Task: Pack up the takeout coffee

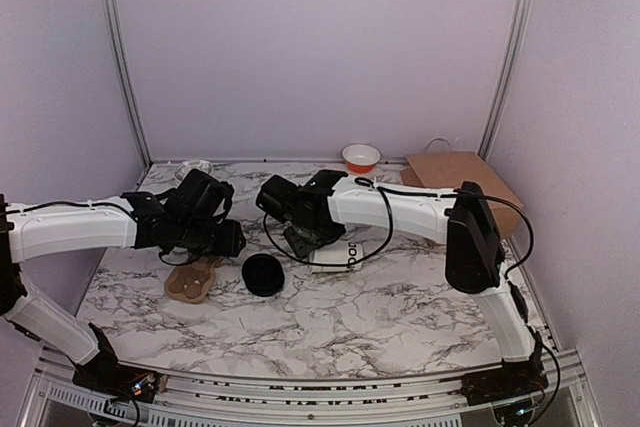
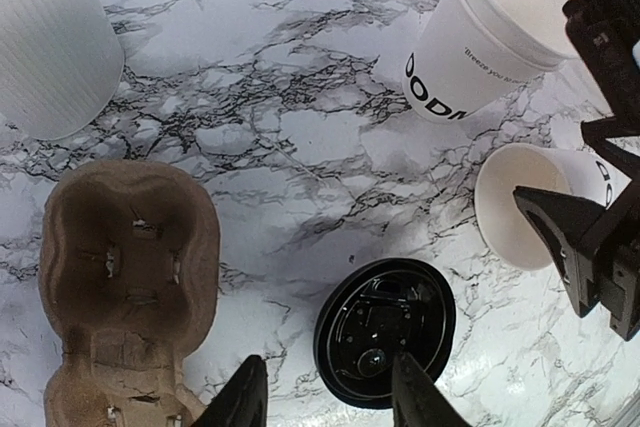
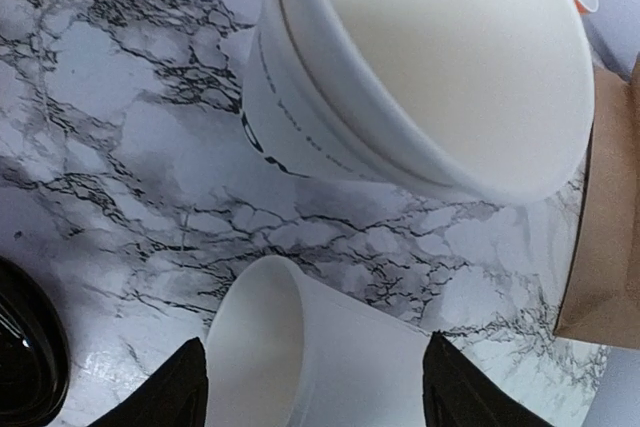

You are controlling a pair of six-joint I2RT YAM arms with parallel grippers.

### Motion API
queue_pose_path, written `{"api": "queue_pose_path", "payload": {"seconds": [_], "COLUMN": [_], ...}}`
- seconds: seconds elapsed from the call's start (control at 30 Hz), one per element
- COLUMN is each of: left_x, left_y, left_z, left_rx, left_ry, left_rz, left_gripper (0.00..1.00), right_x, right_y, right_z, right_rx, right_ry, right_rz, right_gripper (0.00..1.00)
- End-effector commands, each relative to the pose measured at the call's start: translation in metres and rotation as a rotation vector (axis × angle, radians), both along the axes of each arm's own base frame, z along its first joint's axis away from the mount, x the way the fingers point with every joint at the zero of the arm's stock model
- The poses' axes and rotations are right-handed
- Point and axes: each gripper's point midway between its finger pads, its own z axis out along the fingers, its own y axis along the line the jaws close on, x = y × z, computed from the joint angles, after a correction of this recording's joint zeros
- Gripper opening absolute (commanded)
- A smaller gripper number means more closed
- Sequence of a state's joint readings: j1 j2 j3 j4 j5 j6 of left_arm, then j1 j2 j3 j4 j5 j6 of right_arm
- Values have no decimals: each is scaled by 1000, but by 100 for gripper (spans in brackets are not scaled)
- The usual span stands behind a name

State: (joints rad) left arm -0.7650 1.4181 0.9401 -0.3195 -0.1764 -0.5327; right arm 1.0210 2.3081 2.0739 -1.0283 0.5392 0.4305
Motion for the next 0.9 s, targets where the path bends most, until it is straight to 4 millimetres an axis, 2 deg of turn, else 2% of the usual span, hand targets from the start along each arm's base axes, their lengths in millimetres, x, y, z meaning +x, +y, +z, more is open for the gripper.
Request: {"api": "queue_pose_path", "payload": {"seconds": [0.0, 0.17, 0.37, 0.53, 0.73, 0.83, 0.87], "left_x": [0, 1, 2, 2, 1, 1, 1], "left_y": [5, 7, 5, 4, 3, 1, 0], "left_z": [5, 4, 2, 3, 3, 2, 2], "left_rx": [-1, -8, -21, -30, -39, -48, -52], "left_ry": [-9, -9, -6, -6, -3, 4, 6], "left_rz": [-10, -9, -12, -14, -16, -19, -21], "left_gripper": [44, 44, 44, 44, 43, 43, 43], "right_x": [-2, -5, -8, -7, -5, -6, -6], "right_y": [-24, -40, -51, -60, -68, -74, -75], "right_z": [0, 0, 9, 24, 49, 56, 64], "right_rx": [-141, -219, -258, -281, -231, -185, -140], "right_ry": [-3, -5, -16, -40, -66, -48, -50], "right_rz": [-36, -59, -75, -85, -104, -113, -115], "right_gripper": [68, 57, 32, 18, 0, 0, 0]}}
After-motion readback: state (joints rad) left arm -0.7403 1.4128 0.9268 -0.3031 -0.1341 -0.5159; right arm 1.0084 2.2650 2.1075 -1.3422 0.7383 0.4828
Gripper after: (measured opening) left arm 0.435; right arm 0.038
